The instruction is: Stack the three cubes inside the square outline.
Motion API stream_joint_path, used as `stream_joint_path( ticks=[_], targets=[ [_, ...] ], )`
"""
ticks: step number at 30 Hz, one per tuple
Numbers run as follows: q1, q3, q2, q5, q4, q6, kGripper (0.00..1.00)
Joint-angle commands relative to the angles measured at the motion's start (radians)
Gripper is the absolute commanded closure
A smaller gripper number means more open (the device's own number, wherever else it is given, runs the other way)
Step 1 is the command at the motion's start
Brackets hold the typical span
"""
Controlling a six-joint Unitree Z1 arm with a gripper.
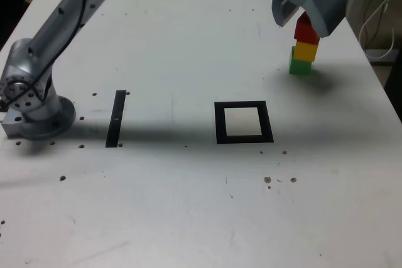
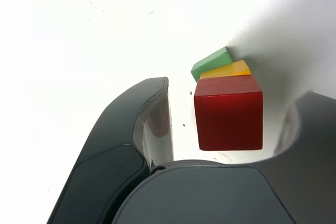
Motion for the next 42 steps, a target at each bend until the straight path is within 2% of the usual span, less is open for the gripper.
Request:
stream_joint_path(
  ticks=[1, 7, 16, 27, 35, 42],
  targets=[
    [0.002, 0.001, 0.006, 0.004, 0.004, -0.003, 0.41],
    [0.002, -0.001, 0.014, 0.003, 0.006, -0.007, 0.55],
    [0.002, -0.008, 0.018, -0.004, 0.013, -0.009, 0.69],
    [0.001, -0.027, -0.006, -0.01, 0.038, -0.016, 0.77],
    [-0.015, 0.012, -0.096, -0.003, 0.048, -0.051, 0.81],
    [-0.067, 0.235, -0.239, 0.014, 0.038, -0.193, 0.81]
  ],
)
